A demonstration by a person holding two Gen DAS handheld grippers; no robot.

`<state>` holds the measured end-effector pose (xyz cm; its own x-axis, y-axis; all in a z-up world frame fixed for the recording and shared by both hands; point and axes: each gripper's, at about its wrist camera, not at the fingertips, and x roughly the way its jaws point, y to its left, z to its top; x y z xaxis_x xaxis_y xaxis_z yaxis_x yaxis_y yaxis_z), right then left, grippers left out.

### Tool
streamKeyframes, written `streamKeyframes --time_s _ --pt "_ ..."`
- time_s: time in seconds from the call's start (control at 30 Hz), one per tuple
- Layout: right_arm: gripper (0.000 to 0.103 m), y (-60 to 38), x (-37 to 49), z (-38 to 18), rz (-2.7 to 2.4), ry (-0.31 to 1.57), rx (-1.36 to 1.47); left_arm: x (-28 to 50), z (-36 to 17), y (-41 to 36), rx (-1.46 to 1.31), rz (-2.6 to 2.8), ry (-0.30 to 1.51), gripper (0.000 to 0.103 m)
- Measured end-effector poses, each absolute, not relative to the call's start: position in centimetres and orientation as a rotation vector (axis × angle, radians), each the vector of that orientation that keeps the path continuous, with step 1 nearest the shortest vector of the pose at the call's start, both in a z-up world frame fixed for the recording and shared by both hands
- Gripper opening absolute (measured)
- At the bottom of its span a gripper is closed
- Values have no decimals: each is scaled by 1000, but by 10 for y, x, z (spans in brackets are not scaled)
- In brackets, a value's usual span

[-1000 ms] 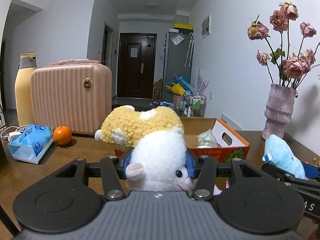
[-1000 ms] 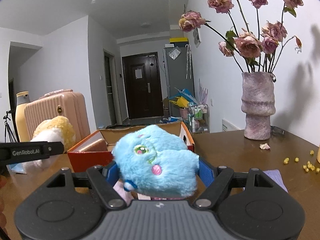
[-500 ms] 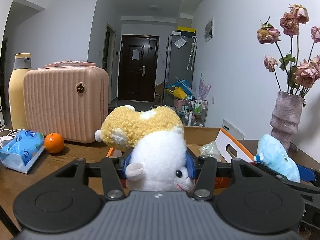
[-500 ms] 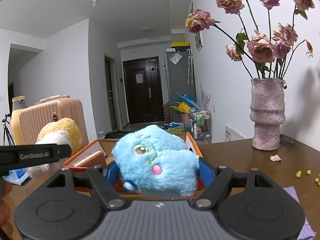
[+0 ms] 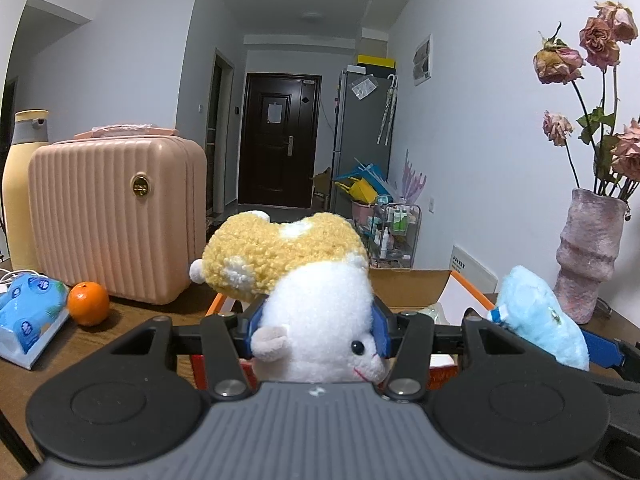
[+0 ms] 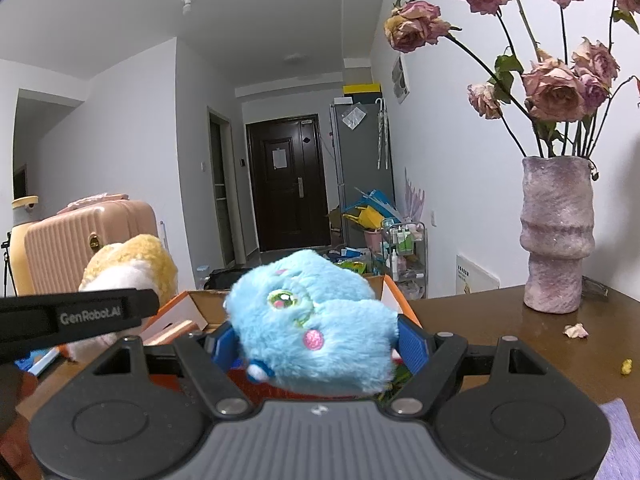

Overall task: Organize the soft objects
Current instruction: 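Carry the lamb plush and blue plush over the cardboard box with both grippers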

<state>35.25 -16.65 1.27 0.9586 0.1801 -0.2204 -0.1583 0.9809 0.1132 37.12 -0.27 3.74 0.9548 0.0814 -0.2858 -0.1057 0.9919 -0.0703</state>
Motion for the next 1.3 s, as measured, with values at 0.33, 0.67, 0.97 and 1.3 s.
streamKeyframes --time_s 0.33,0.67,0.97,1.3 --pt "77 -158 385 12 170 236 109 403 35 -3 -94 109 291 52" --pt "77 -153 413 15 150 233 112 434 36 -2 -97 127 281 52" --pt "77 -144 438 13 130 250 86 460 30 1 -97 144 288 52" --pt "77 -132 457 10 116 284 72 482 20 3 -78 150 304 52"
